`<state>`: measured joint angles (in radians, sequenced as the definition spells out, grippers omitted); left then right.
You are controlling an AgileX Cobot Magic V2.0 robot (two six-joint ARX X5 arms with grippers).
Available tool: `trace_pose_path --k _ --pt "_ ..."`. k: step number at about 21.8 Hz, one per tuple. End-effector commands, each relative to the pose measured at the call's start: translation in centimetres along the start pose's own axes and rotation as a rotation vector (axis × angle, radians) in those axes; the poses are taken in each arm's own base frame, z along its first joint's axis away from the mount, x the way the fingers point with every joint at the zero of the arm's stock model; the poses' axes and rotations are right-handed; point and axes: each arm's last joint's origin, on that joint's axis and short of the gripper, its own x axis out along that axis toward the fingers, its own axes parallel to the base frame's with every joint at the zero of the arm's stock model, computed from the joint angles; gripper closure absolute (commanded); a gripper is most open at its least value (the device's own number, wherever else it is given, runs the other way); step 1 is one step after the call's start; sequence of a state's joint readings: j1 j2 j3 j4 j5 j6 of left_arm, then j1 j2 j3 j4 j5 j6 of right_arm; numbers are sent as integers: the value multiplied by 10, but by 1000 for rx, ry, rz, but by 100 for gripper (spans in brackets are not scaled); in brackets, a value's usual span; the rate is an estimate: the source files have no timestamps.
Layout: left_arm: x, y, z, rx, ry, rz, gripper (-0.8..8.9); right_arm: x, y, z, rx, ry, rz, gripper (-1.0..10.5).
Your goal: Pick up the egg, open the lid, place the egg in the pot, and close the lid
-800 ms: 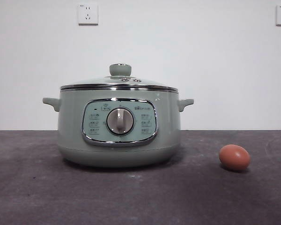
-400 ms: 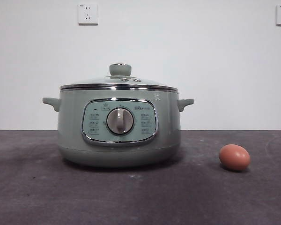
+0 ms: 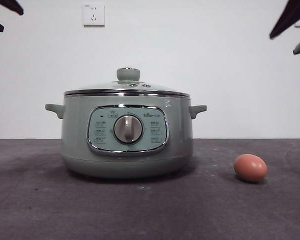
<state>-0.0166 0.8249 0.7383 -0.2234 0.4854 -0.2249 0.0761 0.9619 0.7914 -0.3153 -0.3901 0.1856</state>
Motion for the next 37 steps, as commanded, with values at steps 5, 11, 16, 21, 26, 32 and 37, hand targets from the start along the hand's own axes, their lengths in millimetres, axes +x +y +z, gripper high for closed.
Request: trace_pose_path --k 5,11,16,21,26,32,37 --pt "-1 -11 10 40 -26 -38 490 28 13 2 -45 86 11 474" --pt "-5 -26 23 72 -44 -91 490 94 34 -10 -152 301 -140 480" --pt "-4 -28 19 64 -6 -100 491 133 22 -40 -144 484 -193 545" --pt "-3 -29 17 60 12 -102 491 155 12 -62 -132 591 -213 542" --pt "-3 -29 15 53 28 -99 491 163 7 -71 -127 633 -223 580" --pt "-3 -28 15 49 37 -99 491 164 6 -73 -124 646 -229 675" --pt "-3 -28 13 40 56 -95 491 163 5 -75 -122 665 -235 891"
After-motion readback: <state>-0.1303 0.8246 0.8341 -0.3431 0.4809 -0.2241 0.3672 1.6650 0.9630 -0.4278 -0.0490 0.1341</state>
